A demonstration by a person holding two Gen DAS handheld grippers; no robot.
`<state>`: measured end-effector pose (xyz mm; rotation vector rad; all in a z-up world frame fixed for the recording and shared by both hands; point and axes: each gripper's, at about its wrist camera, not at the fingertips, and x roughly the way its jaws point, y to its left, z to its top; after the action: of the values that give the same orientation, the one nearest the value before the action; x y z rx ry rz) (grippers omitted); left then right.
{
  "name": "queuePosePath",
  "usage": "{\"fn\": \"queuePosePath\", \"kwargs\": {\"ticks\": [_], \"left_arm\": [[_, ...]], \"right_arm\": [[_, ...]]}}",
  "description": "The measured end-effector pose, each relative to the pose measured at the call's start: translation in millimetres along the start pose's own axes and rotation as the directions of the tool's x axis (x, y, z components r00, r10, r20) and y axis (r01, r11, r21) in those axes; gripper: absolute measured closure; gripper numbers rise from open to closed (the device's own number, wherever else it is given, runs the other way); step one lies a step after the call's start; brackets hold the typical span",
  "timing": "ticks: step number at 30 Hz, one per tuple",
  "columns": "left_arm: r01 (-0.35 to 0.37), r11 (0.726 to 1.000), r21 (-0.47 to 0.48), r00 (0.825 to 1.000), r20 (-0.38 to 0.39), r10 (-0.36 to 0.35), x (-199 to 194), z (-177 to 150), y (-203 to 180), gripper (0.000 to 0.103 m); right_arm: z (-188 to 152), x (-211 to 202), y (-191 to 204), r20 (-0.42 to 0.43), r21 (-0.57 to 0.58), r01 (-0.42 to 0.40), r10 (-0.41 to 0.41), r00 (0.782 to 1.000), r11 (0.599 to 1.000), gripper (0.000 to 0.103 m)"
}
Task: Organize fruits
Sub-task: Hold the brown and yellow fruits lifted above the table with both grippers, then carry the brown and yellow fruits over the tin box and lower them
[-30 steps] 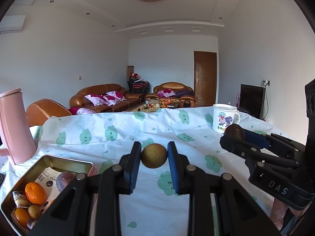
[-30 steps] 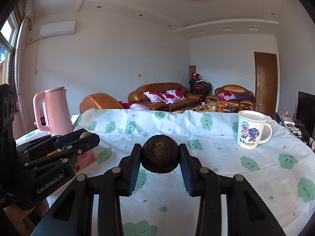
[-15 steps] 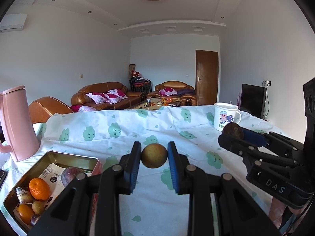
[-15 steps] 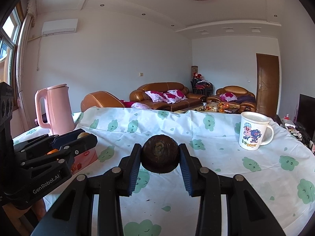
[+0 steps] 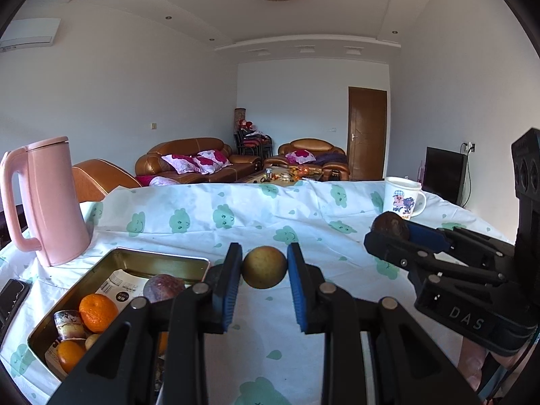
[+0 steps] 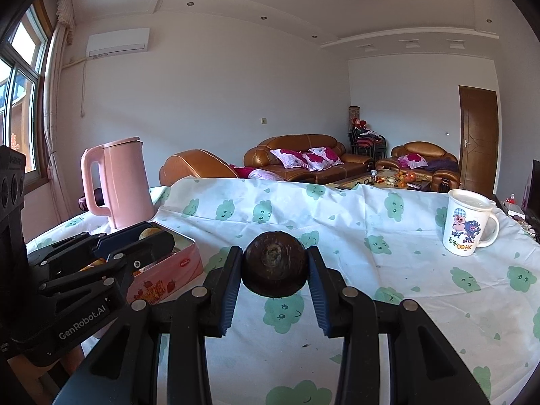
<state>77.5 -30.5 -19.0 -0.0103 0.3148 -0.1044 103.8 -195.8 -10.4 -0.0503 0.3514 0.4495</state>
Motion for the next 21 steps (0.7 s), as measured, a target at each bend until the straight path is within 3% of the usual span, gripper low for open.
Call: {"fn": "queuePosePath", "kwargs": {"ticks": [21], "left_arm": [[-0.135,0.989,-0.057,0.990,-0.037,0.133,-27,-4,73,0.074]], "right_arm": [[25,33,80,-0.041,-0.074,-0.154,0.151,0.988,0.985,0.063]]}}
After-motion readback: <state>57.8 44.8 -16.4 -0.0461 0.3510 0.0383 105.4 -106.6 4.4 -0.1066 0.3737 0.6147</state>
